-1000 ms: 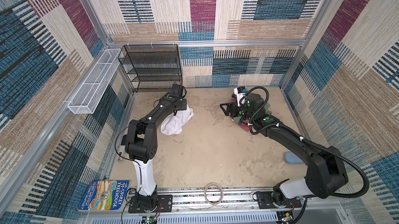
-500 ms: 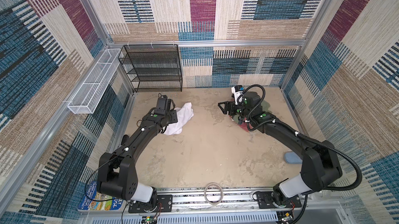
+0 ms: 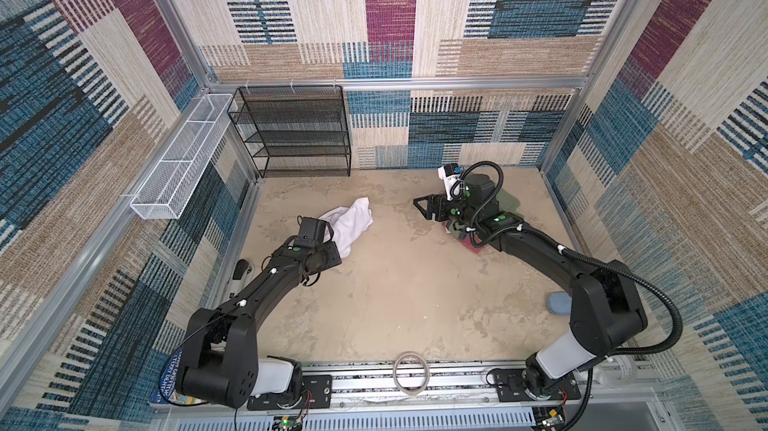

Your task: Pick out a specific cloth from the pile

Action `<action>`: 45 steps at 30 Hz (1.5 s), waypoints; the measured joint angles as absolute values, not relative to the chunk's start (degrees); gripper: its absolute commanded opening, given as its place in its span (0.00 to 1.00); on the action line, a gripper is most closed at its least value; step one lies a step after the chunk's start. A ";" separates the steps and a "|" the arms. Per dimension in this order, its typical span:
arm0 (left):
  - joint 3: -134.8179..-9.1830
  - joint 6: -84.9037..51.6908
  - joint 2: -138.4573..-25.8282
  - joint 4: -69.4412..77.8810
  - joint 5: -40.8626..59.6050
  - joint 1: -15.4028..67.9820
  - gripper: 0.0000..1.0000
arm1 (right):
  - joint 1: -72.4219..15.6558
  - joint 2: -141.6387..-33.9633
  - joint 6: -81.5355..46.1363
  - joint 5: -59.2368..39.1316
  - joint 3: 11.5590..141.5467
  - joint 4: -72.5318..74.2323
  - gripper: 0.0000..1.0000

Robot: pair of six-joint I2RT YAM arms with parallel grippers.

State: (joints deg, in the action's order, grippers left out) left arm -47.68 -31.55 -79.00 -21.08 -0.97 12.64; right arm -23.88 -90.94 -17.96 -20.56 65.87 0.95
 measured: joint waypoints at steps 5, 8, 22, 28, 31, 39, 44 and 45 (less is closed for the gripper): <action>-47.20 -33.21 -81.06 -17.85 0.99 11.33 0.56 | -23.88 -90.30 -18.13 -20.53 65.49 0.97 0.82; -45.41 -33.67 -81.38 -16.21 1.91 10.00 0.57 | -23.88 -89.86 -18.15 -20.53 65.21 1.02 0.82; -45.89 -34.59 -89.89 -7.20 3.25 6.09 0.53 | -23.88 -90.74 -18.39 -20.95 65.87 0.93 0.82; -48.03 -34.72 -92.53 -4.34 3.31 6.02 0.03 | -23.88 -90.45 -18.39 -20.53 65.87 0.71 0.82; -48.12 -34.72 -92.58 -4.47 3.11 5.98 0.00 | -23.88 -90.17 -18.39 -20.40 65.89 0.56 0.82; -47.03 -33.87 -80.90 -12.47 0.58 5.96 0.00 | -23.88 -89.43 -18.39 -20.43 65.54 0.58 0.82; -47.88 -32.53 -70.22 -19.77 -1.45 5.96 0.00 | -23.88 -89.38 -18.83 -21.06 65.19 0.99 0.82; -48.58 -32.32 -68.69 -21.15 -1.80 5.96 0.00 | -23.88 -89.41 -19.03 -21.23 65.06 1.37 0.82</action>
State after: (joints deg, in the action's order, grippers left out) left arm -48.58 -32.32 -68.69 -21.15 -1.80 5.96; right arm -23.88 -89.41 -19.03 -21.23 65.06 1.37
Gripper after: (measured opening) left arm 0.069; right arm 0.816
